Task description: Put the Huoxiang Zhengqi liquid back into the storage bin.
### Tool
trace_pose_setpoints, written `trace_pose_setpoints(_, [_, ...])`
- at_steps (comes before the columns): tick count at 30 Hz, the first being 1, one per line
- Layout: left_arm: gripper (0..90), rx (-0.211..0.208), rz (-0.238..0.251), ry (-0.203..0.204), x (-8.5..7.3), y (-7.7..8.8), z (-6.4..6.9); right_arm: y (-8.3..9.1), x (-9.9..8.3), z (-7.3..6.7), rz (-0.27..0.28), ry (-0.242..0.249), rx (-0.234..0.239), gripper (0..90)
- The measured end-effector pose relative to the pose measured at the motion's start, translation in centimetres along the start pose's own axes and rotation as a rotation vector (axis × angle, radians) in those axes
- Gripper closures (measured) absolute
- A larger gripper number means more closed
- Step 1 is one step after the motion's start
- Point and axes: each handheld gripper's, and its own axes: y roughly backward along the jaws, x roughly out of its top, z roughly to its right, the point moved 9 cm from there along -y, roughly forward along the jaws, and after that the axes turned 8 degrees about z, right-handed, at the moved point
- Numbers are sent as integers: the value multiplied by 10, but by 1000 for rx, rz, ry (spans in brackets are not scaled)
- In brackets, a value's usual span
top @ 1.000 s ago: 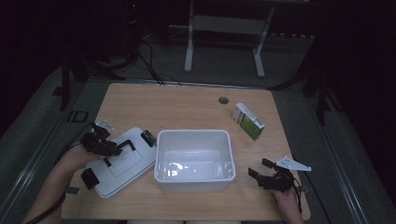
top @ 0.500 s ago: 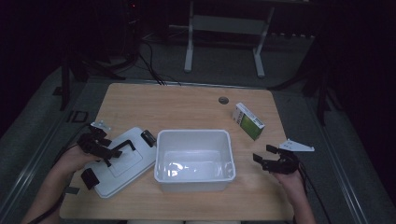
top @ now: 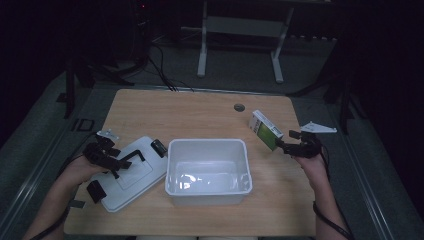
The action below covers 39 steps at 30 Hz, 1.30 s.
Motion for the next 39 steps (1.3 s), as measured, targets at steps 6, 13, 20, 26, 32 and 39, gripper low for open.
trace_pose_setpoints(6, [254,-7,-8,-11,-2,-1,1,-18,7,7,-25,9,-9,228])
trace_pose_setpoints(13, [254,-12,-13,-10,-4,-3,1,-40,10,14,-80,19,-21,228])
trace_pose_setpoints(20, [254,-2,-13,-14,-4,-4,-1,-59,11,17,-117,19,-33,228])
trace_pose_setpoints(26, [253,-6,-20,-11,-6,-5,-2,-70,10,17,-133,17,-31,281])
trace_pose_setpoints(32, [253,-3,-22,-5,-8,-6,-3,-79,8,17,-191,47,-47,403])
trace_pose_setpoints(39, [253,-8,-21,-5,-7,-6,-3,-87,2,15,-259,77,-26,552])
